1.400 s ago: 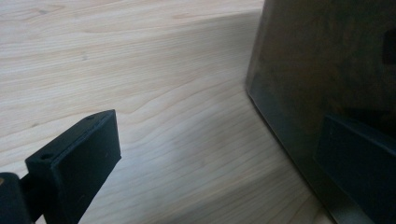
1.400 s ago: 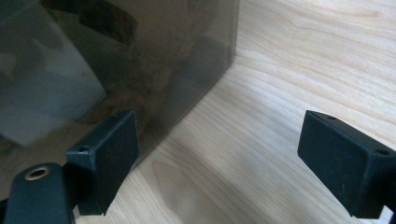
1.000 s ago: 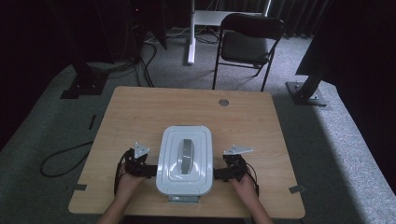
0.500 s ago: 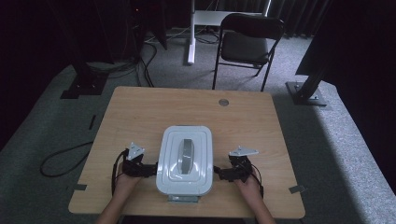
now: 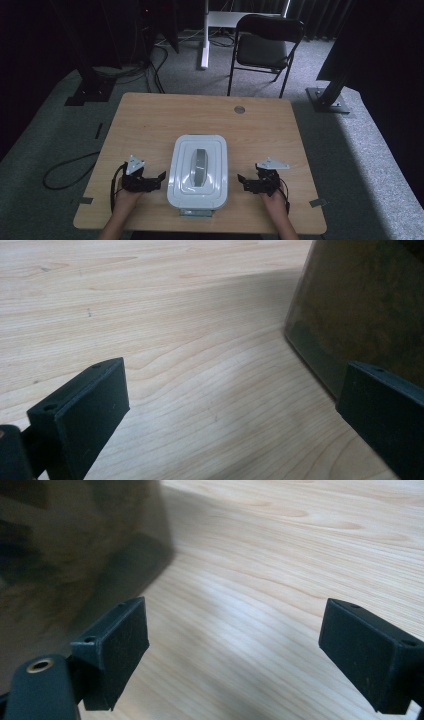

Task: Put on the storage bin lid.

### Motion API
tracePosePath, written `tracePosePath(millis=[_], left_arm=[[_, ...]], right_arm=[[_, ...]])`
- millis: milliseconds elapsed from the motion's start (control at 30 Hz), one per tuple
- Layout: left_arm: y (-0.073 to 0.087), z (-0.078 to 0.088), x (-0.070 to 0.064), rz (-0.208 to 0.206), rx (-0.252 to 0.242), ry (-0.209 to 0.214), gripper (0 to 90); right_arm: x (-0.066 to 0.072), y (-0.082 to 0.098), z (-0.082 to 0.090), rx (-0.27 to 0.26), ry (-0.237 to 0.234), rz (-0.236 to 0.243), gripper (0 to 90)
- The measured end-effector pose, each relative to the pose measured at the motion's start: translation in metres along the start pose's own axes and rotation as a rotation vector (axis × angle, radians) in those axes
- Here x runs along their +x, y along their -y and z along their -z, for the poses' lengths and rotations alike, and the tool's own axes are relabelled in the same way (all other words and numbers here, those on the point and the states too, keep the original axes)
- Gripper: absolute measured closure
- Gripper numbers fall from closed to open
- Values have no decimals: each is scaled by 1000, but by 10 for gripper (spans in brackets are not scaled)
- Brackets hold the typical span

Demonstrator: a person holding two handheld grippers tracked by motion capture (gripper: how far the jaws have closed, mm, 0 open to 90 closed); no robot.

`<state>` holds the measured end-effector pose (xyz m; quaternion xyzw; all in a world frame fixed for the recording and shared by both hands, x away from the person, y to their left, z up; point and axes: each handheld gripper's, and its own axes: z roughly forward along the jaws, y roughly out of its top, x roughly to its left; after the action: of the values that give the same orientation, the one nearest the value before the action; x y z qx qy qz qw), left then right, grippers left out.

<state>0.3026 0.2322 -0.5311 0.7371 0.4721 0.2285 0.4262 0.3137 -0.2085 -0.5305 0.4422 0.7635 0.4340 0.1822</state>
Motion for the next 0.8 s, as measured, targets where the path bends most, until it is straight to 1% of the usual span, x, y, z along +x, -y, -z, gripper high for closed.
tracePosePath(millis=[100, 133, 267, 333, 367, 400, 467, 600, 667, 800], left_arm=[[3, 3, 3, 2, -8, -15, 13], [3, 3, 3, 2, -8, -15, 13], [7, 7, 8, 3, -9, -28, 13], [8, 8, 9, 6, -11, -27, 13], [11, 10, 11, 10, -8, -28, 13], [12, 11, 11, 8, -7, -31, 13], [14, 13, 13, 9, -6, -37, 13], [17, 17, 18, 28, -8, -45, 13], [19, 19, 20, 34, -11, -50, 13], [22, 24, 25, 42, -13, -66, 13]], right_arm=[[-5, 2, 4, -8, 24, -14, 116], [-5, 2, 4, -8, 24, -14, 116], [-12, 7, 9, -17, 65, -28, 116], [-14, 8, 11, -14, 67, -30, 116], [-16, 10, 12, -14, 75, -34, 116], [-20, 13, 15, -20, 94, -41, 117], [-23, 15, 17, -25, 110, -44, 117], [-28, 20, 22, -20, 126, -45, 116], [-31, 22, 24, -26, 126, -56, 116], [-37, 26, 29, -33, 144, -70, 116]])
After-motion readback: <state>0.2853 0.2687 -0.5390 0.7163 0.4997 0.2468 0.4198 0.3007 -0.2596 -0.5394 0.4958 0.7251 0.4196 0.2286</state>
